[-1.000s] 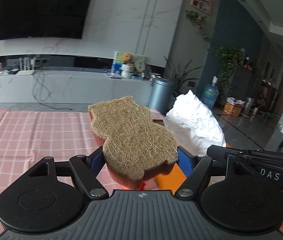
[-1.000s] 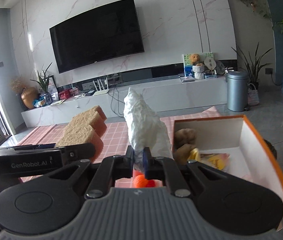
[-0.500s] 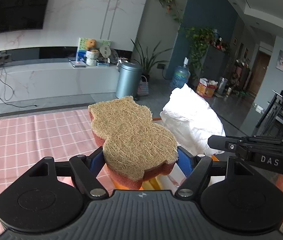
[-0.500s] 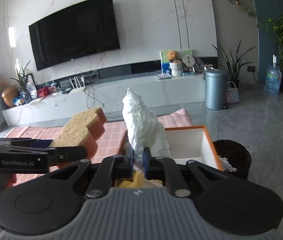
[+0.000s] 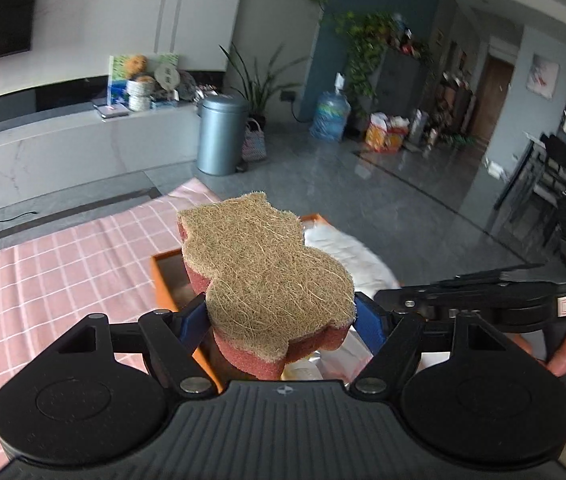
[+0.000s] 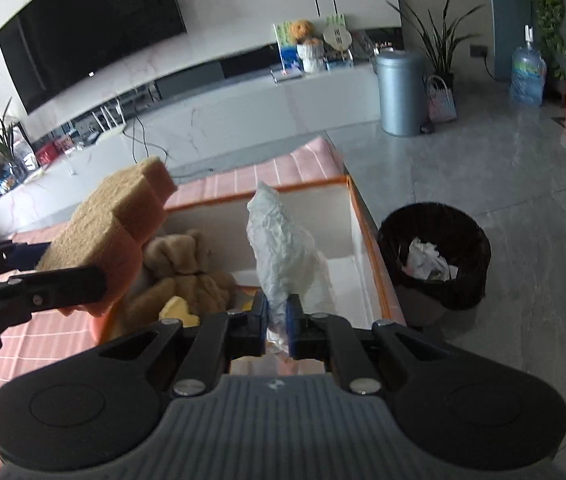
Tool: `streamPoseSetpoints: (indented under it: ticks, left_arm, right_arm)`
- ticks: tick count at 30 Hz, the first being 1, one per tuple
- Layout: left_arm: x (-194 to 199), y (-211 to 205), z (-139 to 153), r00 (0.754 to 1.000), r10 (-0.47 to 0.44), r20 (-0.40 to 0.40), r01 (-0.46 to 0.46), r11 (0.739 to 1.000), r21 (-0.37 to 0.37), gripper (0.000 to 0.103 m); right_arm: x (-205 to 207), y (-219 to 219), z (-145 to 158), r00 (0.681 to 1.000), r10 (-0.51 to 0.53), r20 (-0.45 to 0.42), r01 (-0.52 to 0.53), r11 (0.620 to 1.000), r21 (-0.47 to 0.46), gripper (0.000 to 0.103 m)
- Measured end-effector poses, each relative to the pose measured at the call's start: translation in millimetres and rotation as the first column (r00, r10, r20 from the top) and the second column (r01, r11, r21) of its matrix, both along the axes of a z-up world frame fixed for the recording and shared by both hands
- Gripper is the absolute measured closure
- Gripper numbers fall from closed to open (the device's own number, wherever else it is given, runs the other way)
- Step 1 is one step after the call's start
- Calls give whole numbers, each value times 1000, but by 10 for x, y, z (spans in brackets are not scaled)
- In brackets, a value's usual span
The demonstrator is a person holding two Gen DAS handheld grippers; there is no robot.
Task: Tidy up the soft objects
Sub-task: 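Carry the sponge and white paper over the orange box with both grippers, then open both grippers to drop the sponge and paper into the box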
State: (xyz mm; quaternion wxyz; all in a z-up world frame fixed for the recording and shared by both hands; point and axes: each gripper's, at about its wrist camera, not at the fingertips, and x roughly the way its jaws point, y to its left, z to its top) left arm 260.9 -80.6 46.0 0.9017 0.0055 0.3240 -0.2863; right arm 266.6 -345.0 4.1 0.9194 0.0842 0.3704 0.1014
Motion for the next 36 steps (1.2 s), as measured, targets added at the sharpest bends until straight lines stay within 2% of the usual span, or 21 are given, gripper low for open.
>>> streamPoseSetpoints:
  ticks: [10,11,14,22,28,36]
  left_arm:
    - [277,-373,-213,994,-88,-64,94,990,103,17]
    - [292,-413,-233,993,-91,-76,99,989,111,17]
    - [336,-499,-281,990,-95,-105,108,986,130,17]
    - [438,-648,-353,980,-100,-171,128,978,165,17]
    - [434,-777,-461,979,-76,-191,114,974,196,17]
    - [437,-728,-645,968,6,-252,57,969,241,12]
  right_arm:
    - [333,21,-332,997,-32,-70,28,998,-64,95]
    - [334,25,-342,998,-28,-62,23,996,-81,89]
    - [308,32,-353,999,-9,-47,3,994,-112,86]
    - [63,-61,-227,998,53,33,-44,975,-216,69]
    - [-99,-79,-163,995,73,67,-56,971,-232,70]
    - [-175,-51,-189,994,83,69,-64,968,-243,64]
